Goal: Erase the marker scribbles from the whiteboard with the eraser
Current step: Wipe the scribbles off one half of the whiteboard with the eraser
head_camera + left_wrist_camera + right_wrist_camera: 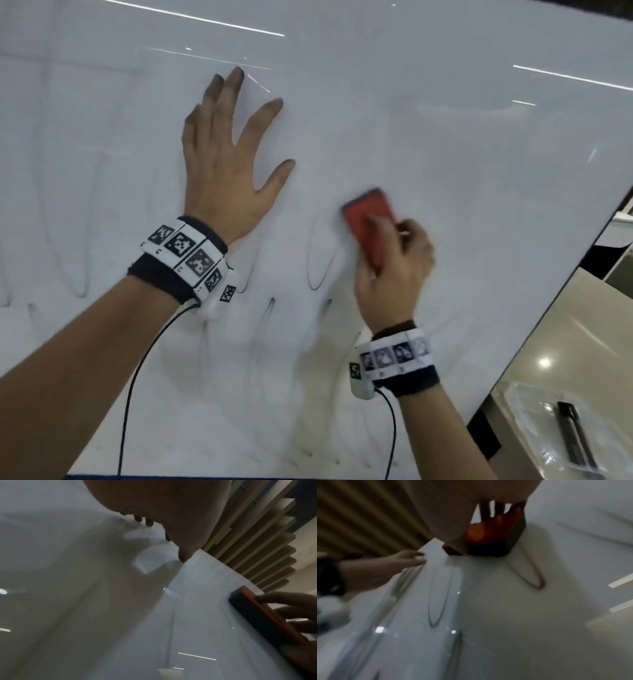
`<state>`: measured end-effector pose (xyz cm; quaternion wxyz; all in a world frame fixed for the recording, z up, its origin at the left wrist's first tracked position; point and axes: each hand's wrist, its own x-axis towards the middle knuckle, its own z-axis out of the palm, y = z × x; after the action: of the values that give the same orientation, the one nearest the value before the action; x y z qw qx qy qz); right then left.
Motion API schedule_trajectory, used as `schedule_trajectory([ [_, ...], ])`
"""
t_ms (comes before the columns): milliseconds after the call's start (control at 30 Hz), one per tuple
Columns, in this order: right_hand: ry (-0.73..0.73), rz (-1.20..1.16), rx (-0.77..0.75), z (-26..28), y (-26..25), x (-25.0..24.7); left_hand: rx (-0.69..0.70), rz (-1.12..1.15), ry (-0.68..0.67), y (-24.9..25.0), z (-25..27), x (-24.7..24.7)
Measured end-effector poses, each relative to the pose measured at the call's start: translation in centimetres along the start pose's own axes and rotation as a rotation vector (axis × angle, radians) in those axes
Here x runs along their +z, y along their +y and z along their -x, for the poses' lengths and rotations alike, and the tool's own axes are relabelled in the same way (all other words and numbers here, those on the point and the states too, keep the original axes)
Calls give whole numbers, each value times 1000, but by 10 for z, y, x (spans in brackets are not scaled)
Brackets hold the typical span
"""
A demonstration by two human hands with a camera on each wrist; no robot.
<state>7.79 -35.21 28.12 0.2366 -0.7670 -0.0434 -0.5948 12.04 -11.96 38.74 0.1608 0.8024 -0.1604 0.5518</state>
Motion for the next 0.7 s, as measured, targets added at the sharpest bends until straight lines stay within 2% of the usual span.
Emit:
schedule_trajectory([
  [67, -101, 72, -117, 12, 7, -1, -8, -9, -6, -1, 3, 4],
  [133, -95, 110, -31, 44, 46, -12, 10, -51, -14, -7, 5, 4],
  [233, 63, 10, 370, 82, 99, -40, 30, -90, -29, -12, 6, 4],
  [300, 225, -55, 635, 79, 99, -40, 20, -95, -32, -8, 7, 8],
  [333, 246, -72, 676, 72, 88, -33, 11, -87, -28, -5, 7, 10],
  [367, 226, -91, 631, 66, 72, -25, 2, -74, -23, -2, 7, 12],
  [433, 70, -84, 352, 59, 44, -9, -12, -62, -3, 1, 8, 14],
  [500, -113, 10, 65, 67, 43, -4, -16, -67, 0, 0, 8, 14],
  [533, -137, 50, 10, 75, 53, -7, -14, -73, -3, -1, 8, 13],
  [567, -105, 61, 42, 84, 67, -11, -9, -81, -5, -3, 8, 12],
  [667, 80, -31, 392, 102, 85, -23, -1, -104, -12, -6, 9, 12],
  [700, 80, -22, 423, 105, 79, -19, -3, -104, -11, -5, 9, 13],
])
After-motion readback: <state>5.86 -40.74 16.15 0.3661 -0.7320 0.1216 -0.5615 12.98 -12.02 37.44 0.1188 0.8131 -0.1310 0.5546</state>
